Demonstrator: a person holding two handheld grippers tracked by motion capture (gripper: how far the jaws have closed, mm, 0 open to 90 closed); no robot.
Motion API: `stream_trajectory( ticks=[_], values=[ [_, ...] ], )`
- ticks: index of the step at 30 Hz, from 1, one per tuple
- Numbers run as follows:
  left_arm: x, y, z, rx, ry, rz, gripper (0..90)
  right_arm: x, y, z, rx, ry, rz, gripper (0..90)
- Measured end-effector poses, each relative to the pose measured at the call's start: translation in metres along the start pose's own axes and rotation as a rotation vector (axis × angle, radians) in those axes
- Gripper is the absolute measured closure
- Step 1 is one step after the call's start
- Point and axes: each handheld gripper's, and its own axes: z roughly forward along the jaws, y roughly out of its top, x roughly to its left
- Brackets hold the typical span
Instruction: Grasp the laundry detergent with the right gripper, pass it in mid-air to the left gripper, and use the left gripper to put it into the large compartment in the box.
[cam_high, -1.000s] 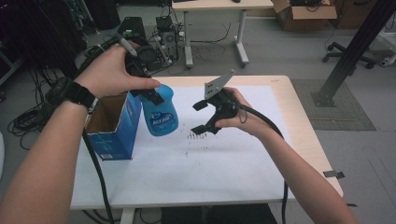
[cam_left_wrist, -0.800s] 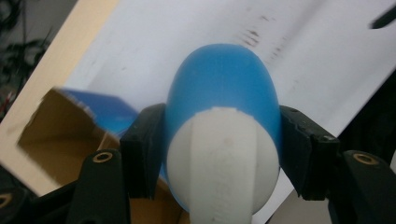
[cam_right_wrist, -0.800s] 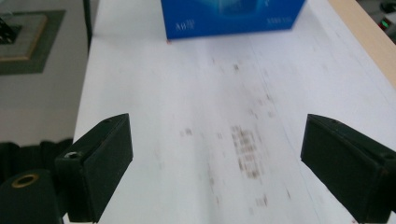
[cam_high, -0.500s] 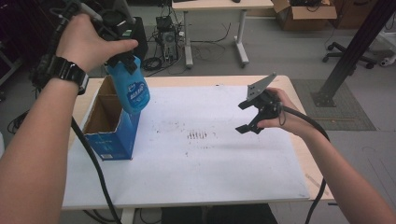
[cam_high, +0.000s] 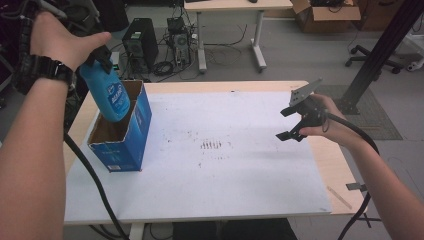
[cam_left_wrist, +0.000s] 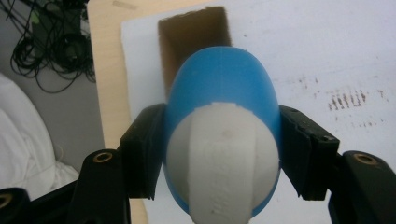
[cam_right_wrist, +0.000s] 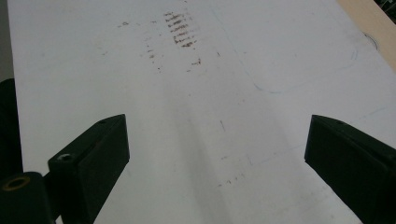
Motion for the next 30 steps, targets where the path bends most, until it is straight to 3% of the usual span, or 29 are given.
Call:
stream_trajectory(
  ticks=[6,13,30],
  values=[
    [0.009,-0.005,0.010,0.012,0.002,-0.041,38.0,-0.005,-0.011,-0.009,-0.002,-0.016,0.022,6.7],
    [0.009,-0.011,0.030,0.035,-0.005,-0.041,38.0,-0.007,-0.019,-0.013,-0.003,-0.016,0.035,6.7],
    [0.011,-0.034,0.102,0.105,-0.041,-0.055,38.0,-0.007,-0.025,-0.021,-0.006,-0.015,0.045,6.9]
  ],
)
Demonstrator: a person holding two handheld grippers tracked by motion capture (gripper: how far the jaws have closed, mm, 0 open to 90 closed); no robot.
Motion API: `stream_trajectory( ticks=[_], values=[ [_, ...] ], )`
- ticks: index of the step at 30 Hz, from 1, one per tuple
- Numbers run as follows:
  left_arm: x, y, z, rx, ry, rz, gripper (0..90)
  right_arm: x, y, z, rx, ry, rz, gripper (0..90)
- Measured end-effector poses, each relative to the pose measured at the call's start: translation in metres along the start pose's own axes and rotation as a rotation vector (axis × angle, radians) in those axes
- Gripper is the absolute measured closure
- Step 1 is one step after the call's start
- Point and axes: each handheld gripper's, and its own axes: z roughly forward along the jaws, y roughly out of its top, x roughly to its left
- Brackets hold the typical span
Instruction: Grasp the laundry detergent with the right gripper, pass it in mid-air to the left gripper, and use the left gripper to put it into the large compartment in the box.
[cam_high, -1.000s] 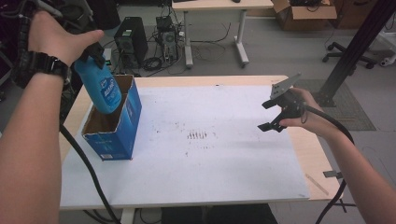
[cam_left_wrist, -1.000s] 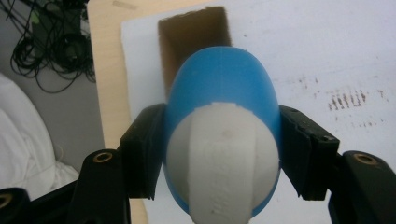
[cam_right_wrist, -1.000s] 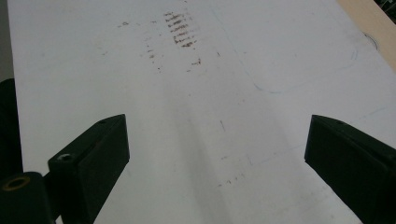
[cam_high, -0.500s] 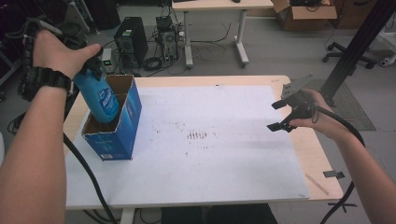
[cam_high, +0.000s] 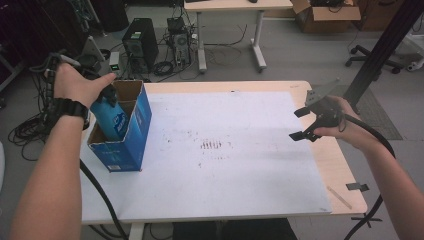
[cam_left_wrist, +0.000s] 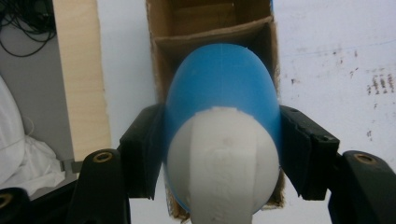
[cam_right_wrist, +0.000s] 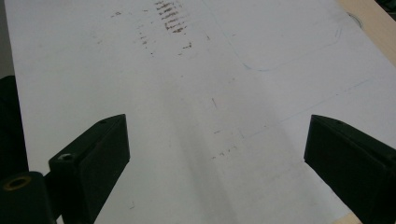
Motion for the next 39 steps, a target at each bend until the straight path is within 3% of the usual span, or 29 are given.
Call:
stream_trajectory(
  ticks=[7,17,28,39],
  values=[
    [-0.001,-0.006,0.027,0.032,-0.010,-0.004,38.0,0.001,0.000,0.001,-0.002,0.004,-0.003,7.0],
    [-0.002,-0.011,0.051,0.056,-0.008,-0.010,38.0,0.000,-0.002,0.002,-0.003,0.005,0.002,7.0],
    [-0.004,-0.015,0.064,0.068,-0.014,-0.008,37.9,0.001,-0.005,0.003,-0.009,0.005,0.009,7.0],
    [-0.005,-0.016,0.066,0.065,-0.012,-0.009,37.6,0.002,-0.008,0.005,-0.008,0.008,0.013,7.0]
  ],
)
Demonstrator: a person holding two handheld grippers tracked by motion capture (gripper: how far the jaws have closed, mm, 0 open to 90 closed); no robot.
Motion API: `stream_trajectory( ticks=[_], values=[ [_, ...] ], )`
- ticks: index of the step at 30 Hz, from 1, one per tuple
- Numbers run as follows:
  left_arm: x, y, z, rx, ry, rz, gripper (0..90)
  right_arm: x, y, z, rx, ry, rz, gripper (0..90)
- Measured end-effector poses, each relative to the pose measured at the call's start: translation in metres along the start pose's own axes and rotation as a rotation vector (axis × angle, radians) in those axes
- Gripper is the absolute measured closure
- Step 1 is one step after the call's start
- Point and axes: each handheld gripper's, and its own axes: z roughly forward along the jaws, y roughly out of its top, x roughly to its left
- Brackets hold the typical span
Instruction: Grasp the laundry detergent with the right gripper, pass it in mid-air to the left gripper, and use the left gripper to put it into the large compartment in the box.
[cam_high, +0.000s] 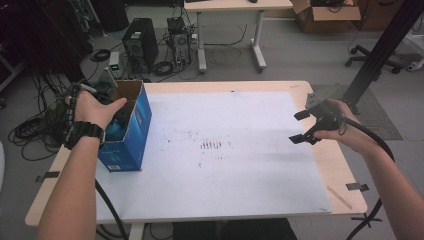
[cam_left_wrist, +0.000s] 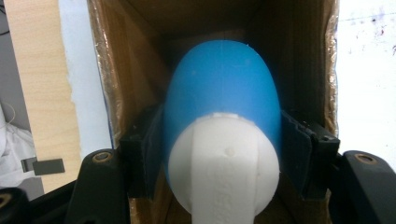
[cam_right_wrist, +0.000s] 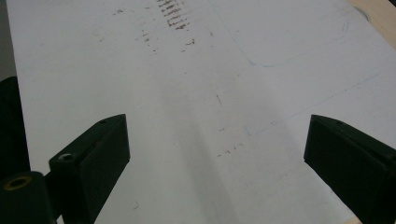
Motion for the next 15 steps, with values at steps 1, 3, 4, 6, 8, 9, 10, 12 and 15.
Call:
stream_trajectory(
  ticks=[1,3,4,6,8,9,10,12,15],
  values=[
    [-0.0001,-0.0002,0.0000,0.000,-0.001,0.000,37.6,0.0002,-0.0001,0.0003,0.001,0.001,-0.001,7.0],
    [-0.0003,-0.0004,-0.0001,0.002,-0.002,0.003,37.6,0.0006,-0.0002,0.0004,0.003,0.003,-0.002,7.0],
    [-0.0003,-0.0005,-0.0002,0.003,-0.002,0.004,37.5,0.0007,-0.0003,0.0004,0.003,0.002,-0.002,7.0],
    [-0.0007,-0.0006,-0.0002,0.001,-0.004,0.004,37.5,0.0005,-0.0007,0.0000,0.001,0.001,-0.001,7.0],
    [-0.0011,-0.0006,-0.0005,0.000,-0.008,0.004,37.4,0.0006,-0.0012,-0.0005,-0.001,0.001,0.000,7.0],
    [-0.0011,-0.0006,-0.0005,0.000,-0.008,0.004,37.3,0.0007,-0.0015,-0.0008,0.000,0.000,0.001,7.0],
    [-0.0016,-0.0007,-0.0017,-0.004,-0.011,0.002,36.8,0.0008,-0.0018,-0.0009,-0.001,0.000,0.002,7.0],
    [-0.0020,-0.0007,-0.0029,-0.001,-0.011,0.003,36.8,0.0009,-0.0025,-0.0012,0.001,-0.001,0.001,7.0],
    [-0.0032,-0.0006,-0.0054,-0.002,-0.010,0.011,36.3,0.0011,-0.0033,-0.0016,-0.003,-0.001,0.003,7.0]
  ],
)
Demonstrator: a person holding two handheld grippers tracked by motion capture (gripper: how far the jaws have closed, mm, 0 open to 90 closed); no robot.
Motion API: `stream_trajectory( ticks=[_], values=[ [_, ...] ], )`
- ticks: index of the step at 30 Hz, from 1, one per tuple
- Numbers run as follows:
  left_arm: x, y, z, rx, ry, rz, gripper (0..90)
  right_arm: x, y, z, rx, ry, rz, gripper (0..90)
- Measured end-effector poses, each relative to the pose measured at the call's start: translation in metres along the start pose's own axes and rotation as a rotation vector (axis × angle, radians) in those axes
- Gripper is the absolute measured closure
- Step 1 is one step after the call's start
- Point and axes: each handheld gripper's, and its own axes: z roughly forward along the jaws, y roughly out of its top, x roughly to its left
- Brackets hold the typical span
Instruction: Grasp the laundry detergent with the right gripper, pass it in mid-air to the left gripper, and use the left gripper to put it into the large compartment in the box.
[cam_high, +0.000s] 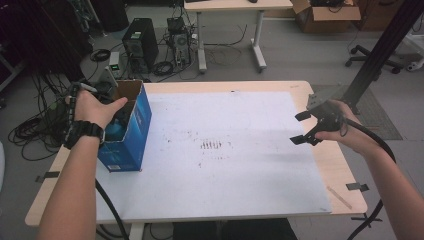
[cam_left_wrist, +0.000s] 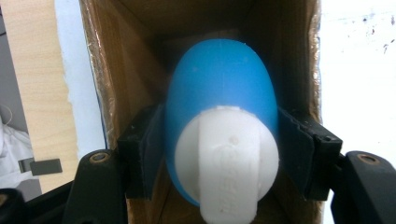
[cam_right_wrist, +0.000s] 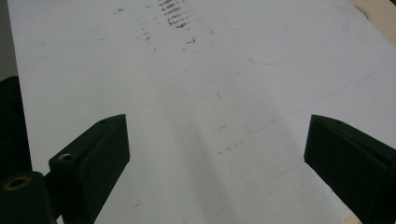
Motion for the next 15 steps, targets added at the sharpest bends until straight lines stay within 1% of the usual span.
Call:
stream_trajectory(
  ticks=[6,10,15],
  values=[
    [-0.003,0.000,-0.008,-0.005,0.009,0.006,34.7,0.000,0.000,-0.001,0.000,0.001,0.000,7.0],
    [-0.004,0.000,-0.019,-0.015,0.019,0.015,32.9,0.002,0.000,-0.001,-0.003,0.006,-0.005,7.0],
    [-0.009,0.000,-0.034,-0.028,0.020,0.039,28.7,0.003,0.001,0.000,-0.006,0.008,-0.007,7.0]
  ],
)
